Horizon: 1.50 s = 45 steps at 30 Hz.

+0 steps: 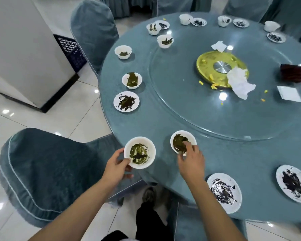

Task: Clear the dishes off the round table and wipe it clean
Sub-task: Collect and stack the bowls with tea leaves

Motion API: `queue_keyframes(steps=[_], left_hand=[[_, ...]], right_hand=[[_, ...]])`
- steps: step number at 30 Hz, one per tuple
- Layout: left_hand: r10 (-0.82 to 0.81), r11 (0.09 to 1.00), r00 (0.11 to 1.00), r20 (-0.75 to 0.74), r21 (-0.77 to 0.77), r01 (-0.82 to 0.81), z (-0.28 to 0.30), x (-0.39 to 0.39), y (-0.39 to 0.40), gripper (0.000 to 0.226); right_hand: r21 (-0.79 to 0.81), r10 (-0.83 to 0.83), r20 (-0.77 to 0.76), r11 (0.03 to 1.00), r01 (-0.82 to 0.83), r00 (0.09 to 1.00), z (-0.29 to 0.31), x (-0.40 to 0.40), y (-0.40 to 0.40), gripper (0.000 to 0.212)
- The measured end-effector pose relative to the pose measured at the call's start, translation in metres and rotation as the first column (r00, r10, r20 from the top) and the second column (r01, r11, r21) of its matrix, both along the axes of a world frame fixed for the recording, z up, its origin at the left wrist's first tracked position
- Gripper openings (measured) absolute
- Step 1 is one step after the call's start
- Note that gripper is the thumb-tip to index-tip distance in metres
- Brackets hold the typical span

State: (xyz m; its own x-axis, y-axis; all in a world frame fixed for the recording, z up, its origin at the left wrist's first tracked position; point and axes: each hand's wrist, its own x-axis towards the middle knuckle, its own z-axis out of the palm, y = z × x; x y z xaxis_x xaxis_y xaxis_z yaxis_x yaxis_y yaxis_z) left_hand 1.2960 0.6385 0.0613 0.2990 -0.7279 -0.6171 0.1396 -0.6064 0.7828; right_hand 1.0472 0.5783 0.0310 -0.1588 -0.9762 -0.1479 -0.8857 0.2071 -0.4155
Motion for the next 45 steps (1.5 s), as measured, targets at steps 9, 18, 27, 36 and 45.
queue_keyframes(steps=[9,18,27,36,45], left_hand=[[0.095,0.995,0.995,-0.025,0.034,-0.094,-0.032,0.012,-0.065,0.04],[0.166,0.984,0.985,-0.05,0.069,-0.162,-0.05,0.045,-0.115,0.045],[0.145,0.987,0.989,-0.037,0.075,-0.142,-0.045,0.077,-0.157,0.039],[0.211,0.975,0.969,-0.131,0.098,-0.199,-0.043,0.087,-0.159,0.017],[0.197,0.98,0.966,-0.168,0.062,-0.189,-0.046,0.088,-0.159,0.022]], right_hand=[[0.104,-0.187,-0.012,0.977,0.187,0.982,-0.022,-0.03,-0.045,0.044],[0.192,-0.139,0.195,0.976,0.101,0.971,-0.028,-0.022,-0.071,0.02],[0.062,0.011,0.534,0.997,-0.053,0.845,0.016,0.063,-0.16,0.023],[0.147,0.237,0.493,0.926,-0.348,0.838,0.004,0.156,-0.199,0.015],[0.112,0.288,0.319,0.934,-0.338,0.903,-0.005,0.184,-0.272,0.024]])
